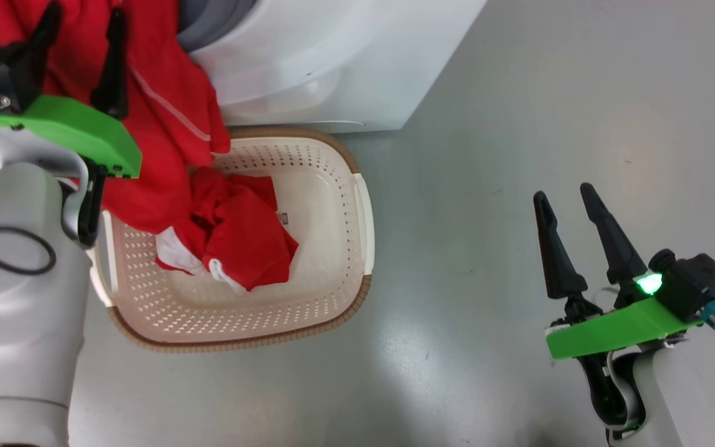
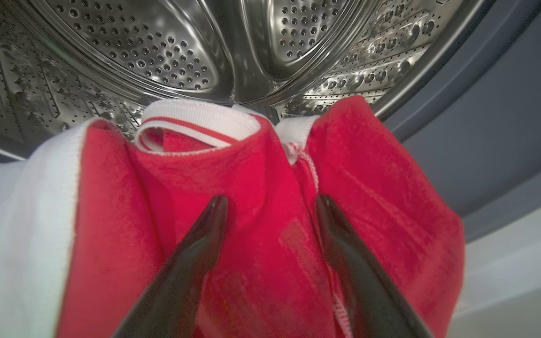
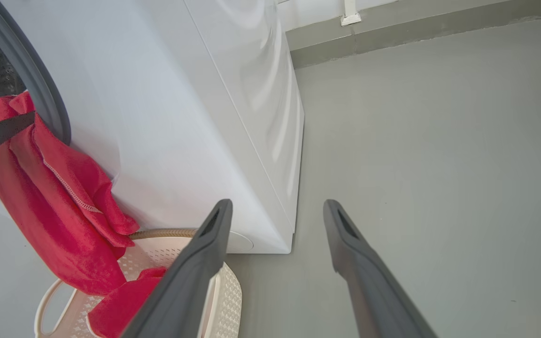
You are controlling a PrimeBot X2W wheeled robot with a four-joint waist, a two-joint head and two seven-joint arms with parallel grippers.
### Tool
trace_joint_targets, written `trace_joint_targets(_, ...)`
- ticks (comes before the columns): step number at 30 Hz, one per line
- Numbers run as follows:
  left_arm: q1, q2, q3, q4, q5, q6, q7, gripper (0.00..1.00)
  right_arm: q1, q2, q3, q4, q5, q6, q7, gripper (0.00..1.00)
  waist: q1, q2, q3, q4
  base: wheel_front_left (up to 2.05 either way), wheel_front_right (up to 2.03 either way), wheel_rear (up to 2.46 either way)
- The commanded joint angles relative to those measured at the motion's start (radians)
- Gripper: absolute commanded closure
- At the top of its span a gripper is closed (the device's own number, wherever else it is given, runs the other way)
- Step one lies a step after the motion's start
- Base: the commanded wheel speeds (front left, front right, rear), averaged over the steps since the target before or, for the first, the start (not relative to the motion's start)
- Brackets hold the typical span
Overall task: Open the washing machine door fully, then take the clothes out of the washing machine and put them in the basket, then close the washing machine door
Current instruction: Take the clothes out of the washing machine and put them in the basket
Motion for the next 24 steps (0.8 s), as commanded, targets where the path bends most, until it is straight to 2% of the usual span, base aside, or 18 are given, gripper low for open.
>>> trace_joint_targets(1,-0.023,0.05,0.006,0.016,-0.005,-0.005,-0.005,0.0,-0.009,0.001,0.027,-0.025,0.008,0.007,-0.006,0.0,0.0,0.0,0.012,-0.014,0.0,0.0,0.0)
trace_joint_targets(10,-0.071,0.063,-0.023,0.104,-0.007,-0.005,-0.005,0.0,-0.012,0.001,0.041,-0.027,0.02,0.007,-0.006,0.0,0.0,0.0,0.014,-0.03,0.0,0.0,0.0)
trace_joint_targets(11,-0.075,0.064,-0.026,0.115,-0.008,-0.005,-0.005,0.11,-0.011,0.001,0.041,-0.027,0.021,0.007,-0.006,0.0,0.0,0.0,0.013,-0.031,0.0,0.0,0.0)
trace_joint_targets(13,-0.083,0.065,-0.031,0.134,-0.008,-0.005,-0.005,0.6,-0.009,0.001,0.041,-0.027,0.021,0.007,-0.006,0.0,0.0,0.0,0.012,-0.031,0.0,0.0,0.0)
trace_joint_targets(14,-0.085,0.066,-0.034,0.142,-0.007,-0.005,-0.005,0.66,-0.009,0.001,0.041,-0.027,0.021,0.007,-0.006,0.0,0.0,0.0,0.01,-0.031,0.0,0.0,0.0)
trace_joint_targets(15,-0.088,0.066,-0.037,0.149,-0.006,-0.005,-0.005,0.91,-0.009,0.001,0.041,-0.027,0.021,0.007,-0.006,0.0,0.0,0.0,0.009,-0.031,0.0,0.0,0.0)
trace_joint_targets(16,-0.09,0.066,-0.039,0.155,-0.006,-0.005,-0.005,1.0,-0.01,0.001,0.041,-0.027,0.021,0.007,-0.006,0.0,0.0,0.0,0.008,-0.032,0.0,0.0,0.0)
trace_joint_targets(24,-0.084,0.062,-0.032,0.124,-0.014,-0.005,-0.005,1.0,-0.005,0.001,0.034,-0.031,0.015,0.007,-0.006,0.0,0.0,0.0,-0.001,-0.02,0.0,0.0,0.0)
